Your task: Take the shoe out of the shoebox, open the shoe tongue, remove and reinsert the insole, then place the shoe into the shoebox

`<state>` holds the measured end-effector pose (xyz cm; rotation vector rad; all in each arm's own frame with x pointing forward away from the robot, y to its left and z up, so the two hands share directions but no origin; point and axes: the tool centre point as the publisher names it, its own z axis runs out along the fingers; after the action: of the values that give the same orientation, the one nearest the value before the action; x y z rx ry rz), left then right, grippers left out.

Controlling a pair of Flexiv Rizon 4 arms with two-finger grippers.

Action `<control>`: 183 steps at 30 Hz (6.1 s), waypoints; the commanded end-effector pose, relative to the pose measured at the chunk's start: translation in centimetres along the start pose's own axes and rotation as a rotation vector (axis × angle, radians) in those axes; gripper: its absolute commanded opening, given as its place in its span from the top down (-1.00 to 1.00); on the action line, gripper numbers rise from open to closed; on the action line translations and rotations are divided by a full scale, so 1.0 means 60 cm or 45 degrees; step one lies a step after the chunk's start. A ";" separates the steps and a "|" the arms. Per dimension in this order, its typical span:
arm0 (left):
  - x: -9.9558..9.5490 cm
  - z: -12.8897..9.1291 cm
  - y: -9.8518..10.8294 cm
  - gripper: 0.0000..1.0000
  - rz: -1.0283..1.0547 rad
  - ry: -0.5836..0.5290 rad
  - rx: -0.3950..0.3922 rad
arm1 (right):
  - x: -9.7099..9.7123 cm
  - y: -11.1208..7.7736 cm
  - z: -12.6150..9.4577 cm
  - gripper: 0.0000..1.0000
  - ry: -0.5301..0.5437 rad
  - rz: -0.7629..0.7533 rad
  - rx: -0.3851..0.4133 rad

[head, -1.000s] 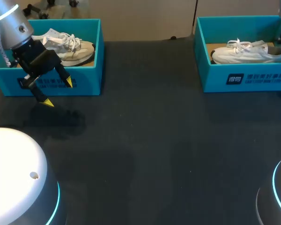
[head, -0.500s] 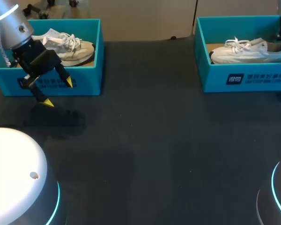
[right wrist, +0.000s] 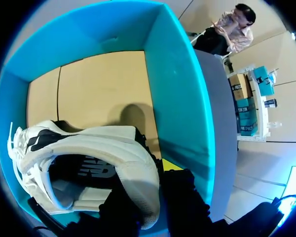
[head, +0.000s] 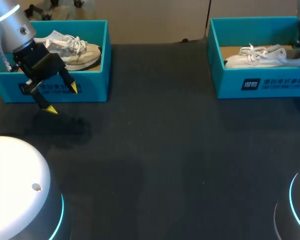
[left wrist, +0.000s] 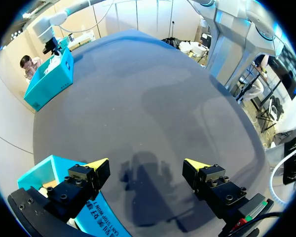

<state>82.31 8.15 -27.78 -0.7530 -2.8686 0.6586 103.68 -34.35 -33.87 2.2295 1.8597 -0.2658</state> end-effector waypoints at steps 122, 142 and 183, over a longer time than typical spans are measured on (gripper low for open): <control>0.001 -0.001 -0.001 -1.00 -0.001 0.001 -0.006 | 0.016 -0.040 -0.087 -1.00 0.216 -0.167 -0.019; 0.001 -0.001 -0.001 -1.00 -0.001 0.001 -0.006 | 0.085 -0.127 -0.213 -1.00 0.254 -0.189 -0.007; -0.005 -0.107 0.035 -1.00 0.262 -0.045 -0.069 | 0.116 -0.205 -0.301 -1.00 0.216 -0.130 -0.067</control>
<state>84.81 10.85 -24.49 -0.9750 -2.8950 0.6374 92.78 -20.51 -19.22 2.1864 2.0462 -0.0453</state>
